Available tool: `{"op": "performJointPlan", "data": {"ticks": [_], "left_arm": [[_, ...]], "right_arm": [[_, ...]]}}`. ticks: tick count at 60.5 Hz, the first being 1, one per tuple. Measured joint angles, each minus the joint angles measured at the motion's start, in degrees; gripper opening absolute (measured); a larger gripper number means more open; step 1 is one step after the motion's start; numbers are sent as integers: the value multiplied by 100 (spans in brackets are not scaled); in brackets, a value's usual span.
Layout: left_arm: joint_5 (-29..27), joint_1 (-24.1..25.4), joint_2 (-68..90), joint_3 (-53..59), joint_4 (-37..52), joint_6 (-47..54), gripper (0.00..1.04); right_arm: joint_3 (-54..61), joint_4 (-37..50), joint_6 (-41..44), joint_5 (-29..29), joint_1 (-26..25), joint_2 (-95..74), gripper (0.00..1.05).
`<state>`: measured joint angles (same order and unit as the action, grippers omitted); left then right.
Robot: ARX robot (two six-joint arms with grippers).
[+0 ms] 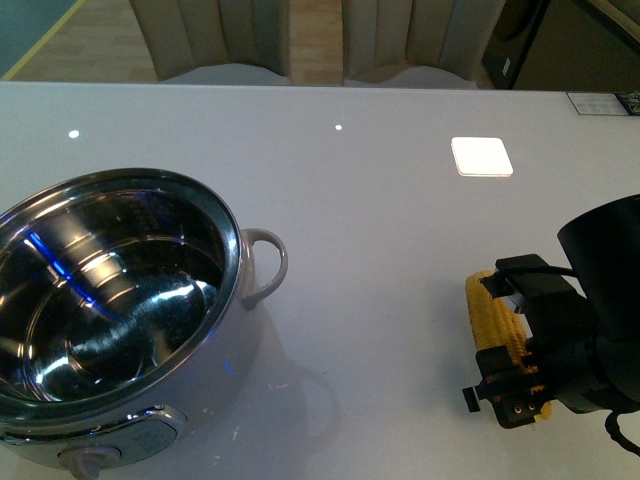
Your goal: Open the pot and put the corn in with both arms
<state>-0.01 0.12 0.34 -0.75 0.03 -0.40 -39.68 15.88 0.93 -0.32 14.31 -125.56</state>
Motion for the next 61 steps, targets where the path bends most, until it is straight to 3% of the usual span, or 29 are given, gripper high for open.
{"op": "performJointPlan", "data": {"ticks": [13, 35, 61], "left_arm": [[0, 0, 0, 0, 0, 0, 98], [0, 0, -2, 0, 0, 0, 98], [0, 0, -2, 0, 0, 0, 98]], "right_arm": [[396, -20, -2, -310, -153, 621, 32], [688, -708, -470, -1263, -170, 3073, 24], [-168, -658, -1834, -1423, 1014, 3143, 23]]}}
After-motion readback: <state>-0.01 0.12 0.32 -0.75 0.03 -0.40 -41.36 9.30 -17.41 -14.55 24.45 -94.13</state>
